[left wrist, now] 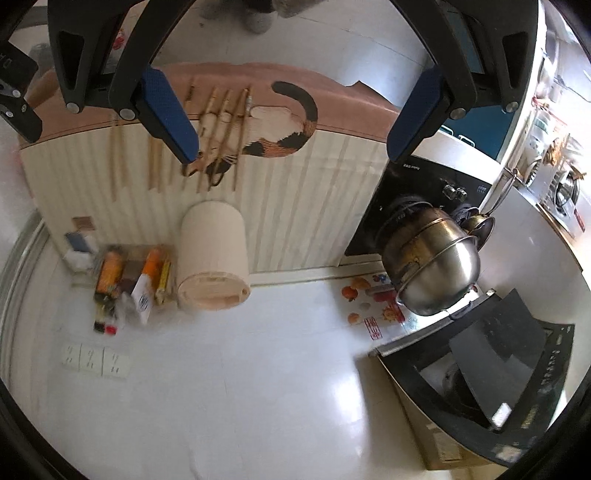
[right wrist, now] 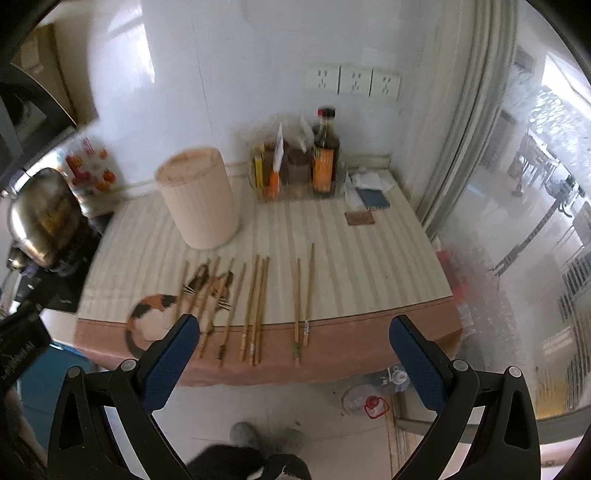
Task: Organize utensils
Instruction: 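Lower the left tool and the right tool toward the wooden chopsticks on the cat mat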
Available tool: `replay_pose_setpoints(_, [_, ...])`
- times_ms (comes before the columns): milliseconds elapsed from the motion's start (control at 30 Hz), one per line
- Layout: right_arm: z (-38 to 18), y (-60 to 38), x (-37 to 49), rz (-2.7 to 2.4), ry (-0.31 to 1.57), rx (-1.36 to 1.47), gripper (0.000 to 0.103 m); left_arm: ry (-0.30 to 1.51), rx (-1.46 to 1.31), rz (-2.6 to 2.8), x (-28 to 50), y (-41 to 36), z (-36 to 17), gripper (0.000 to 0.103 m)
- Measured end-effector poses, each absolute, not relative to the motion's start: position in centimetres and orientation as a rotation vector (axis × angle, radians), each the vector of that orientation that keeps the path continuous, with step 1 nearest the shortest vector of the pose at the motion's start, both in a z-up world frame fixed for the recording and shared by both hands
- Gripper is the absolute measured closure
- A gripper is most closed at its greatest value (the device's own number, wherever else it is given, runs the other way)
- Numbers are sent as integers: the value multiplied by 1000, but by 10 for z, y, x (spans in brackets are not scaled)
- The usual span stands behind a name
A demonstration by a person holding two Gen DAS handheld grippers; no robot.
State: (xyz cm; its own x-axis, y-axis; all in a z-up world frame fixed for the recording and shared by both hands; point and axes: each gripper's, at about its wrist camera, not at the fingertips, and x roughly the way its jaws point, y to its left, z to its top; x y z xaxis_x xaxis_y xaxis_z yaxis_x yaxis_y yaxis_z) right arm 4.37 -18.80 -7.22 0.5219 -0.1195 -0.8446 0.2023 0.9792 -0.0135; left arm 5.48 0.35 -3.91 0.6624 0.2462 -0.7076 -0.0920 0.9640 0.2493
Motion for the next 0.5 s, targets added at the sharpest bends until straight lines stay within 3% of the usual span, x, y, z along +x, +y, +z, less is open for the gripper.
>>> replay_pose_setpoints(200, [-140, -186, 89, -159, 1134, 153, 11, 930, 224, 174, 114, 18, -97, 0])
replay_pose_setpoints(400, [-200, -194, 133, -201, 1237, 215, 41, 1191, 153, 127, 184, 45, -177, 0])
replay_pose_setpoints(500, [-223, -200, 152, -230, 1282, 252, 56, 1334, 98, 49, 212, 52, -220, 8])
